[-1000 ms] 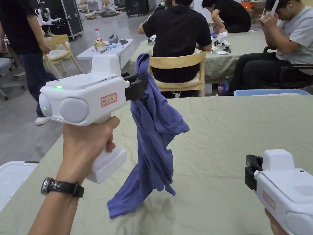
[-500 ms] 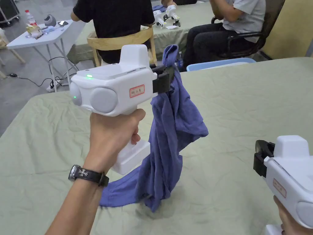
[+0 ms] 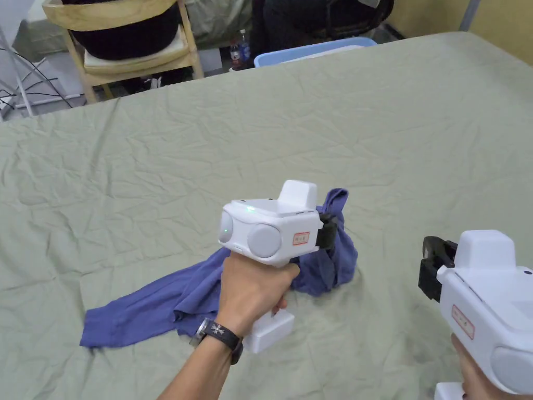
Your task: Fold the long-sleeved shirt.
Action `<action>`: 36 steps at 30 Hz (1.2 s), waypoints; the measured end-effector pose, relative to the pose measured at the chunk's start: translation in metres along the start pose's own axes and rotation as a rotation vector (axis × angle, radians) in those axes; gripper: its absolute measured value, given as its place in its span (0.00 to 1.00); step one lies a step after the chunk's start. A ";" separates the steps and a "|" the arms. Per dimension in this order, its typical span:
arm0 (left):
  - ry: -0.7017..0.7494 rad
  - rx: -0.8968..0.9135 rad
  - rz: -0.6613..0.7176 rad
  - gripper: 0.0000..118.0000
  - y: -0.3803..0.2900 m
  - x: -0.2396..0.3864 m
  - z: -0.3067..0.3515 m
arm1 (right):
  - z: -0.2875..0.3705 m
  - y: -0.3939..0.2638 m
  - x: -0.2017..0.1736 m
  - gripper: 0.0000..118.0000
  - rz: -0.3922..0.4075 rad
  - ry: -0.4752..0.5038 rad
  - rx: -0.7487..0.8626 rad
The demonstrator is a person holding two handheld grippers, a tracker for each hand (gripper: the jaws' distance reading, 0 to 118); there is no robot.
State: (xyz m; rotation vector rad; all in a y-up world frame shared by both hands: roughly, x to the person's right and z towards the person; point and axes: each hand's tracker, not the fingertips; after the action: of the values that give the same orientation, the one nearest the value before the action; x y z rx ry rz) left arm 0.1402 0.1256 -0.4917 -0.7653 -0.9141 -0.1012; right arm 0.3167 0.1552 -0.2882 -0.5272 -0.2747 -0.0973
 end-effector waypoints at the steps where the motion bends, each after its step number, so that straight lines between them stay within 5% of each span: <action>1: 0.001 -0.011 -0.007 0.13 -0.005 0.004 -0.009 | -0.002 -0.002 0.001 0.01 -0.001 0.000 -0.008; 5: -0.006 -0.075 0.010 0.20 -0.018 0.017 -0.023 | -0.004 -0.005 0.000 0.01 -0.001 -0.001 -0.020; 7: 0.054 -0.100 -0.001 0.44 -0.021 0.020 -0.025 | -0.003 -0.005 -0.001 0.01 -0.004 0.004 -0.025; 16: 0.030 0.038 0.068 0.45 -0.017 0.007 0.060 | 0.012 0.002 -0.022 0.01 0.032 0.036 -0.007; 22: 0.195 0.220 0.122 0.45 -0.043 -0.023 0.172 | 0.026 0.014 -0.049 0.01 0.081 0.070 0.028; 27: 0.355 0.320 0.193 0.36 -0.087 -0.051 0.254 | 0.033 0.021 -0.077 0.01 0.127 0.107 0.052; 36: 0.478 0.318 0.283 0.01 -0.168 -0.074 0.332 | 0.041 0.025 -0.118 0.01 0.186 0.160 0.079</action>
State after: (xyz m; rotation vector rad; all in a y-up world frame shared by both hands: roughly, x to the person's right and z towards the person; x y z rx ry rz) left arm -0.1963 0.1961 -0.3306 -0.5320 -0.3491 0.1064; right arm 0.1984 0.2001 -0.2998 -0.4611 -0.0726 0.0519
